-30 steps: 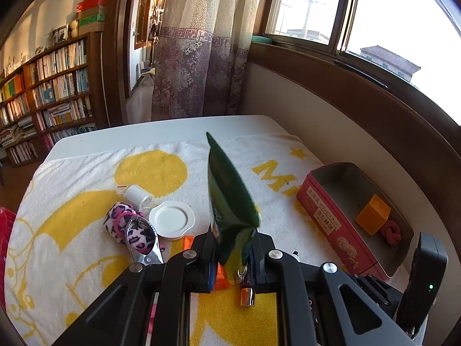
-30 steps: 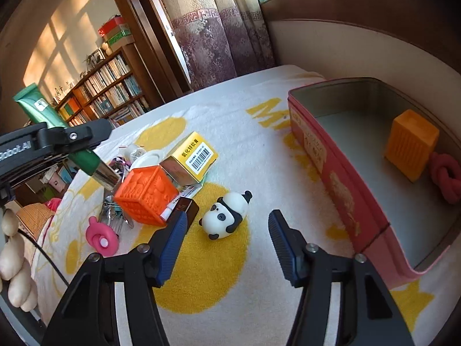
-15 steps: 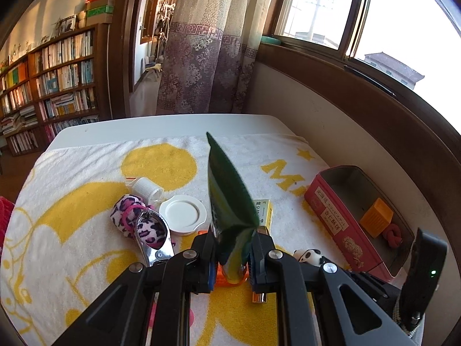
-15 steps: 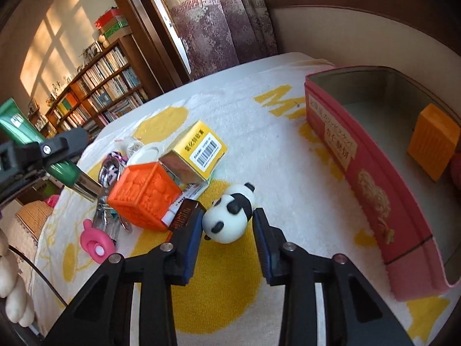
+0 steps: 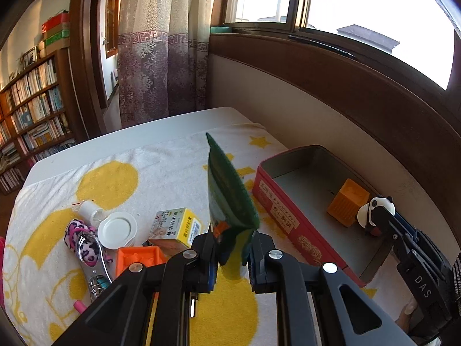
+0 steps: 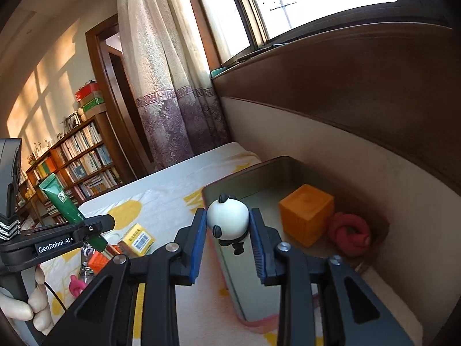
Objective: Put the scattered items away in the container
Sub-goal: 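Carry the panda into the tin and release it while the left carries the green tube, then lower the green tube into the tin and open the left gripper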
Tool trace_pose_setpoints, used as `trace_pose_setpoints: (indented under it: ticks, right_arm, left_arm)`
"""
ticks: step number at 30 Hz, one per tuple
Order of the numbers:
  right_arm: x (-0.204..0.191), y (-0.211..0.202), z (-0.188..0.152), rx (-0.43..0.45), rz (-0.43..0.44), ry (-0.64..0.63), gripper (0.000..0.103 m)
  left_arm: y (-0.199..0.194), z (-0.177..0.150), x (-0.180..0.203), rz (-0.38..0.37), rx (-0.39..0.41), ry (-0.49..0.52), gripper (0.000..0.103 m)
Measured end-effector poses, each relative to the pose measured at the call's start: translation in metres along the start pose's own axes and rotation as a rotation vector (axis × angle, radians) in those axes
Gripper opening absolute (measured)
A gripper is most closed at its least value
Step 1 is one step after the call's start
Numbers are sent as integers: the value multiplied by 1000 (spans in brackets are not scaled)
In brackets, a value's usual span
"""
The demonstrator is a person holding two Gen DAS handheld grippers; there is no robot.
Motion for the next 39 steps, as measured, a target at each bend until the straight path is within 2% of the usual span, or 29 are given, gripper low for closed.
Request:
trace_pose_setpoints:
  ticks: [3, 7, 8, 10, 11, 15, 20, 23, 26, 34, 39]
  right_arm:
    - [22, 4, -3, -6, -59, 39, 33]
    - [34, 7, -7, 7, -79, 52, 36]
    - [37, 6, -8, 25, -87, 55, 40]
    - [42, 3, -10, 67, -128, 73, 67]
    - [45, 2, -10, 83, -154, 83, 70]
    - [62, -7, -6, 136, -250, 139, 72]
    - [84, -20, -3, 190, -323, 220, 78]
    - [84, -21, -2, 190, -327, 216, 79]
    - [82, -22, -2, 192, -329, 203, 79]
    - [82, -25, -2, 205, -328, 210, 79]
    - [83, -21, -3, 188, -318, 222, 79]
  left_arm:
    - [10, 8, 26, -24, -9, 53, 17]
    - [24, 18, 56, -61, -25, 94, 17]
    - [27, 20, 62, -70, -26, 101, 17]
    - [33, 24, 76, -82, -22, 118, 17]
    - [36, 26, 81, -88, -22, 125, 17]
    - [48, 30, 98, -104, -34, 148, 17]
    - [64, 29, 115, -124, -65, 168, 17]
    - [71, 27, 122, -128, -92, 179, 18]
    - [76, 26, 120, -133, -107, 171, 27]
    - [71, 27, 101, -104, -86, 127, 27]
    - [79, 31, 97, -72, -70, 145, 27]
Point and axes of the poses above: each gripper's, at about its wrist camera, not at the fingertips, and y roughly the way its jaws point, x to its right, z to its top, the point moved 5 cm from there along y, roughly the way its jaws point, and after that the axes turned 3 degrees about -z, right-handed, at the moved point
